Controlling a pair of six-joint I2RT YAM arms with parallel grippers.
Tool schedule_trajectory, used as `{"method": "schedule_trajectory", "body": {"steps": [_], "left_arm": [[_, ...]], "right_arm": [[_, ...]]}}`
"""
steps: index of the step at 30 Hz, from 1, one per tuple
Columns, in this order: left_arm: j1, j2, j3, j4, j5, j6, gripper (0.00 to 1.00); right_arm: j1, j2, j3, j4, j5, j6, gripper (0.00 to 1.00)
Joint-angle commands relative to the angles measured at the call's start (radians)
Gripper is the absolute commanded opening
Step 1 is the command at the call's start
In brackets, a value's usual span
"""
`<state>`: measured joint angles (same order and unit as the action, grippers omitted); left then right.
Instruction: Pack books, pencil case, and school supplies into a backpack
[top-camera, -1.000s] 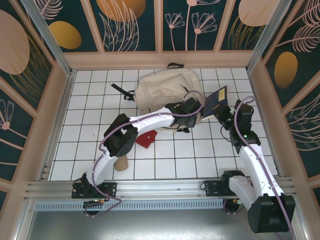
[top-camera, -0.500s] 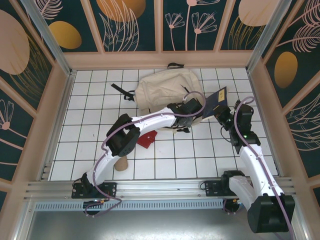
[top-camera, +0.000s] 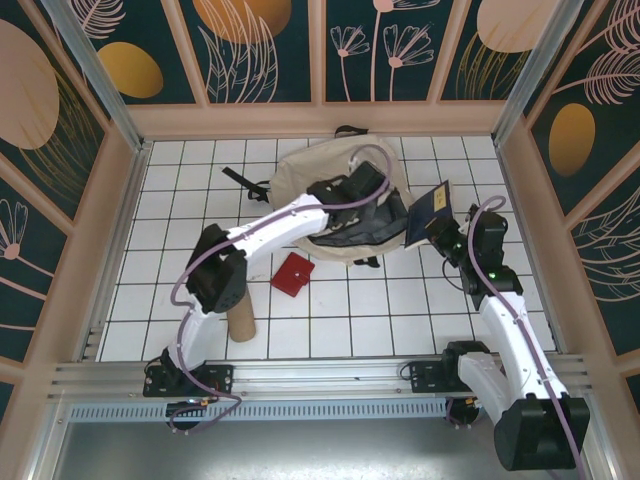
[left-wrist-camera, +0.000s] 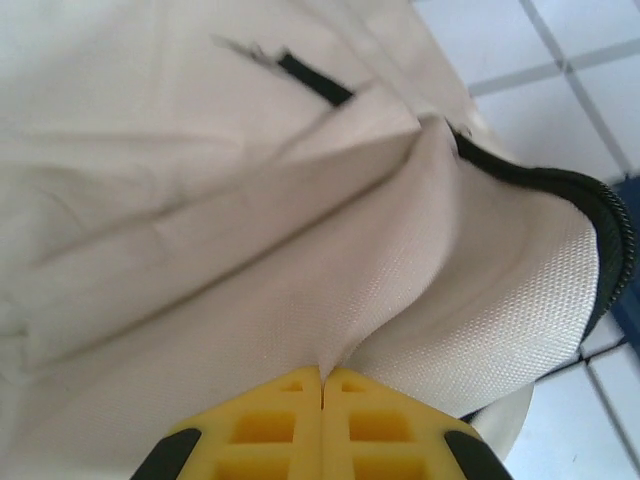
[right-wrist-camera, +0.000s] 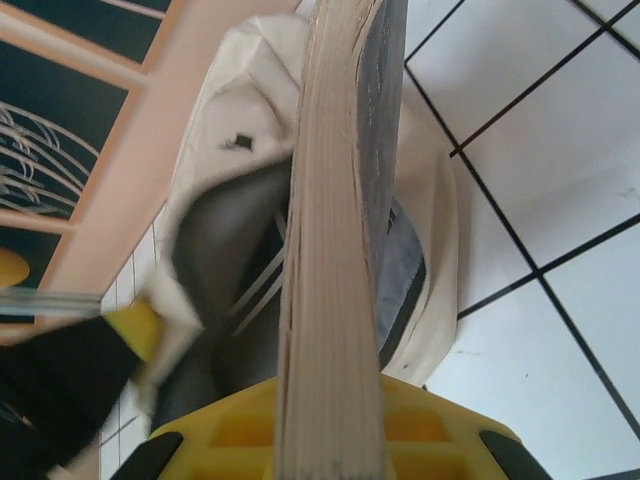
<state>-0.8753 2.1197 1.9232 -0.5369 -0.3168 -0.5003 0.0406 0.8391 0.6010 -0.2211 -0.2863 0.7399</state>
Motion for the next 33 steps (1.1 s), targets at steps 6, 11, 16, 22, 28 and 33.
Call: {"method": "schedule_trajectory", "body": {"steps": [6,11,16,22,28,33], "left_arm": [[0.014,-0.1,-0.019,0.168,-0.058,0.025,0.0],[0.013,-0.145,-0.065,0.235,-0.056,0.022,0.0],[0.013,-0.175,-0.09,0.245,-0.028,0.022,0.0],[0.013,-0.206,-0.101,0.239,-0.016,0.013,0.0],[0.013,-0.224,-0.11,0.226,0.004,0.005,0.0],[0.014,-0.23,-0.11,0.225,0.0,-0.002,0.0]], "right_arm": [[0.071,-0.024,-0.075,0.213,-0.291,0.021,0.0],[0.207,0.054,-0.093,0.324,-0.233,0.062,0.0],[0.28,0.192,-0.105,0.526,-0.18,0.141,0.0],[0.299,0.361,-0.093,0.805,-0.129,0.214,0.0],[0.311,0.415,-0.046,0.879,-0.086,0.23,0.0],[0.321,0.471,-0.021,0.897,-0.053,0.255,0.0]]}}
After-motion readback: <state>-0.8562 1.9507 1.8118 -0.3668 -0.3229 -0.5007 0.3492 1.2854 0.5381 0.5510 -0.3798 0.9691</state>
